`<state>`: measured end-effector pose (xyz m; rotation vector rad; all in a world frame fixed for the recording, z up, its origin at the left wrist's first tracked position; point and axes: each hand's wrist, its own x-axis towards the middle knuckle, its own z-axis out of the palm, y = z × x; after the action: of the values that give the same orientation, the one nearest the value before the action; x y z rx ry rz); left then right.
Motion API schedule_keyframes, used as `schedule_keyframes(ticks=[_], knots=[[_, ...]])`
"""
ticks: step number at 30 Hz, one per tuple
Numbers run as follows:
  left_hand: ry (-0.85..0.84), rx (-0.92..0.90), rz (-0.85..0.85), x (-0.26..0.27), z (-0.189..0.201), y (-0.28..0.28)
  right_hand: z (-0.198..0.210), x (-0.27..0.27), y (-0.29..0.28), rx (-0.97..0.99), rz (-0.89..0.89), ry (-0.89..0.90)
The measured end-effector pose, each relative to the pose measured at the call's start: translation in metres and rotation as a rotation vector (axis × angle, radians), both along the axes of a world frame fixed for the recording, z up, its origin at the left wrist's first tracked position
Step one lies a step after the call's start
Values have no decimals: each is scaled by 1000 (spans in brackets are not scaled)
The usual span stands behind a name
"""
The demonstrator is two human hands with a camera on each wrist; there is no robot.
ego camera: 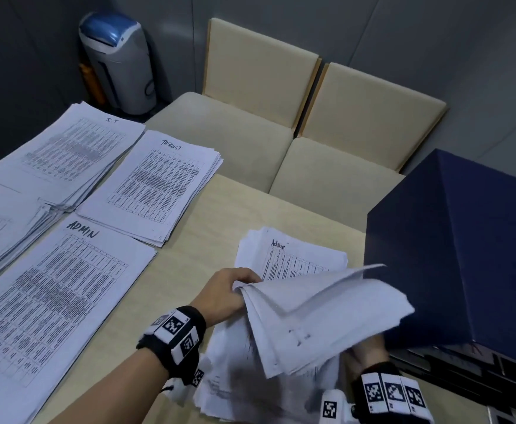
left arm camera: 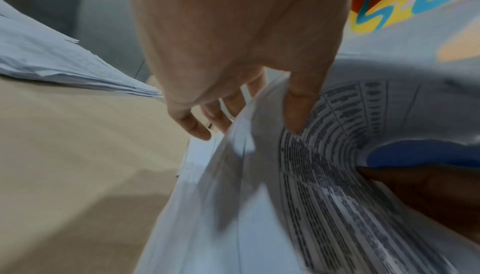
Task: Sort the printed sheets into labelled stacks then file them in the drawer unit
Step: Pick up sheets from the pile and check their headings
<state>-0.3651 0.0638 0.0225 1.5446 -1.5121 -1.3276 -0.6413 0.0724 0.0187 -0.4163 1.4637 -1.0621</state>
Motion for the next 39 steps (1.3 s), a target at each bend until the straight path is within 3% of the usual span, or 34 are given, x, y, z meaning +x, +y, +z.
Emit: schedule_keyframes(ticks=[4,6,8,11,14,18,21,25,29,32,34,36,39], knots=[[267,3,214,-5,31,-11,56,21,-26,-215,173,26],[310,30,314,-2,49,-22,61,19,-34,-279,297,121],[354,-33,355,1,67,-36,65,14,-39,-272,398,262],[473,-94,331,3,91,-50,74,8,-41,-294,514,310],[458,-153,333,5,104,-56,79,5,-36,-326,554,260],[476,-235,347,3,106,-55,70,4,-34,-365,443,369],[442,-280,337,-6,92,-48,54,8,-28,-335,412,427],[416,-184,342,-19,61,-34,48,25,-13,-309,390,370],[246,-209,359,-14,43,-31,58,33,-9,-301,367,481],[196,-298,447,0,58,-38,61,37,-24,-424,370,542],[247,-282,555,17,67,-42,64,50,-33,-461,451,536],[277,-260,641,39,70,-42,61,69,-38,-486,514,463],[143,-204,705,79,66,-31,50,104,-46,-477,533,367]])
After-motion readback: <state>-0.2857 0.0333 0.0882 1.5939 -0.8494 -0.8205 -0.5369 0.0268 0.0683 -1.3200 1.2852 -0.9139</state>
